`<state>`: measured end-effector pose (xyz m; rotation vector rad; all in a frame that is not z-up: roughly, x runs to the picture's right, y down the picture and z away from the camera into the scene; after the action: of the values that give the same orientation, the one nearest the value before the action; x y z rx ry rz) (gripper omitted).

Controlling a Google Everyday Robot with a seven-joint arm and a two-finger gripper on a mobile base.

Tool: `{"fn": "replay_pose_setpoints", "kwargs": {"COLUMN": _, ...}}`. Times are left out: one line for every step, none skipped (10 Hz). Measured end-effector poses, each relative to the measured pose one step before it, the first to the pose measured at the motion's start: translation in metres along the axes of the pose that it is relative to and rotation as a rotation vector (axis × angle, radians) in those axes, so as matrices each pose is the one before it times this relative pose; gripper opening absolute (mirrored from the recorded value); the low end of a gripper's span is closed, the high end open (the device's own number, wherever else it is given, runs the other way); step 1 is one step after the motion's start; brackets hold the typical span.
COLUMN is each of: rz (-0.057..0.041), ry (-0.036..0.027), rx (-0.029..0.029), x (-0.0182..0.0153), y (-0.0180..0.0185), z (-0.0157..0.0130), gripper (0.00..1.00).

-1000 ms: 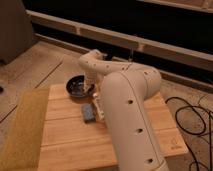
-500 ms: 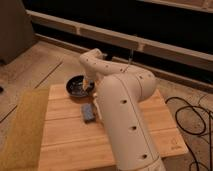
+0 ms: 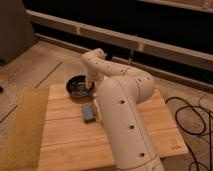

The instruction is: Drag the ceramic bowl in a circle

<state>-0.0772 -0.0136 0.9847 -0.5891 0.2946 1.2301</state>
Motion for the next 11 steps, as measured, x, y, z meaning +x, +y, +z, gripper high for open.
{"fn": "replay_pose_setpoints", "kwargs": {"rz": 0.00294, "ry": 0.00127, "rx": -0.00891, "x": 0.00057, "y": -0.00032, "z": 0.00295, "gripper": 0.14}}
{"fn": "replay_pose_setpoints", "kwargs": {"rz": 0.00278, "ry": 0.00971, "rx": -0.0061, "x": 0.00286, "y": -0.00001, "z": 0.00427, "gripper": 0.14}}
{"fn": "replay_pose_setpoints", "kwargs": {"rz": 0.00401, "ry": 0.01131, "rx": -0.00798, "x": 0.00327, "y": 0.00033, "z": 0.00517, "gripper": 0.14}}
{"fn": "replay_pose_setpoints", "kwargs": {"rz": 0.0031, "ry": 0.00869, "rx": -0.00691, "x": 0.00211, "y": 0.00082, "z": 0.00406, "gripper": 0.14}}
{"fn": "replay_pose_setpoints", "kwargs": {"rz": 0.0036, "ry": 0.00214, "rx": -0.00506, "x": 0.00022, "y": 0.00025, "z": 0.00076, "gripper": 0.14}}
{"fn": "replay_pose_setpoints", "kwargs": {"rz": 0.00397, "ry": 0.00133, "rx": 0.00075, "x": -0.00048, "y": -0.00158, "z": -0.00095, "gripper": 0.14}}
{"fn": "replay_pose_setpoints", "kwargs": {"rz": 0.00114, "ry": -0.01282, "rx": -0.00181, "x": -0.0043, "y": 0.00006, "z": -0.00334, "gripper": 0.14}}
{"fn": "replay_pose_setpoints", "kwargs": {"rz": -0.0075, "ry": -0.01848, "rx": -0.00043, "x": -0.00649, "y": 0.0018, "z": -0.00642, "gripper": 0.14}}
{"fn": "replay_pose_setpoints", "kwargs": {"rz": -0.00686, "ry": -0.019, "rx": -0.00468, "x": -0.00641, "y": 0.00319, "z": -0.00709, "gripper": 0.14}}
{"fn": "replay_pose_setpoints", "kwargs": {"rz": -0.01269, "ry": -0.02697, "rx": -0.00758, "x": -0.00915, "y": 0.00673, "z": -0.01144, "gripper": 0.14}}
{"fn": "replay_pose_setpoints", "kwargs": {"rz": -0.01183, "ry": -0.01934, "rx": -0.00803, "x": -0.00623, "y": 0.00645, "z": -0.00886, "gripper": 0.14}}
